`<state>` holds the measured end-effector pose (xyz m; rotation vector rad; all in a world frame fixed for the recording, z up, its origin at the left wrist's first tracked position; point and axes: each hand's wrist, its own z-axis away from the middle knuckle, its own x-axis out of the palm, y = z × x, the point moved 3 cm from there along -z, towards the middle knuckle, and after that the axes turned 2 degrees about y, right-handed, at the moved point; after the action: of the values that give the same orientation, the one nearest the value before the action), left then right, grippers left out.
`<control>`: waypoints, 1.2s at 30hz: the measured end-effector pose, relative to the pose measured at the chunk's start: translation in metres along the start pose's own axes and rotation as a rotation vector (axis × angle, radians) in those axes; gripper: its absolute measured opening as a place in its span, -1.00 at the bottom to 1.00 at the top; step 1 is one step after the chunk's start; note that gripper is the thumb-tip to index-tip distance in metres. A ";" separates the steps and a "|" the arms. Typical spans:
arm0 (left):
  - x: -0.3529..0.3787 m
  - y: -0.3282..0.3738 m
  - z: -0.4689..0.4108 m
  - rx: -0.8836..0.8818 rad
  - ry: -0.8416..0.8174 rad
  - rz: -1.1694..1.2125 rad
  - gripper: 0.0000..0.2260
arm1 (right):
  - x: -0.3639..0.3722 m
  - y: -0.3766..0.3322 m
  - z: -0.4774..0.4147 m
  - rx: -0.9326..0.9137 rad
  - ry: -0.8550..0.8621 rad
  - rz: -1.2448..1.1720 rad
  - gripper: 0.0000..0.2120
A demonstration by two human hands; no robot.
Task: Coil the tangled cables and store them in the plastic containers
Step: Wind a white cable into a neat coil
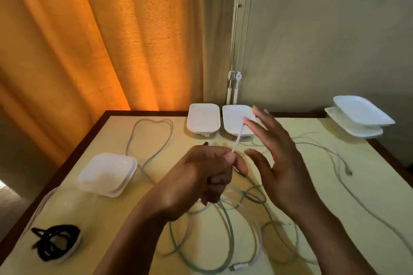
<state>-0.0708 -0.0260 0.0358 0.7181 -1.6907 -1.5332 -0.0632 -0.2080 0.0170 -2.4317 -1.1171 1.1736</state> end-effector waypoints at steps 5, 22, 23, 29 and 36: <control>0.011 0.008 -0.002 0.098 -0.083 0.107 -0.77 | 0.016 0.009 0.006 0.176 -0.045 -0.322 -0.78; -0.014 0.009 -0.003 0.519 0.771 -0.220 -0.77 | 0.005 -0.043 0.019 -0.027 -0.310 0.049 -0.79; -0.012 0.007 -0.002 0.543 0.791 -0.242 -0.79 | 0.003 -0.047 0.018 -0.041 -0.303 0.061 -0.80; -0.017 0.020 -0.007 0.489 0.706 0.416 -0.76 | 0.006 -0.054 0.020 -0.028 -0.399 0.000 -0.68; -0.010 0.003 -0.011 0.450 0.709 0.180 -0.77 | -0.005 -0.055 0.020 -0.090 -0.372 0.020 -0.72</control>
<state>-0.0559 -0.0233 0.0378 1.1392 -1.4837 -0.6420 -0.1097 -0.1761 0.0334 -2.3528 -1.2685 1.6650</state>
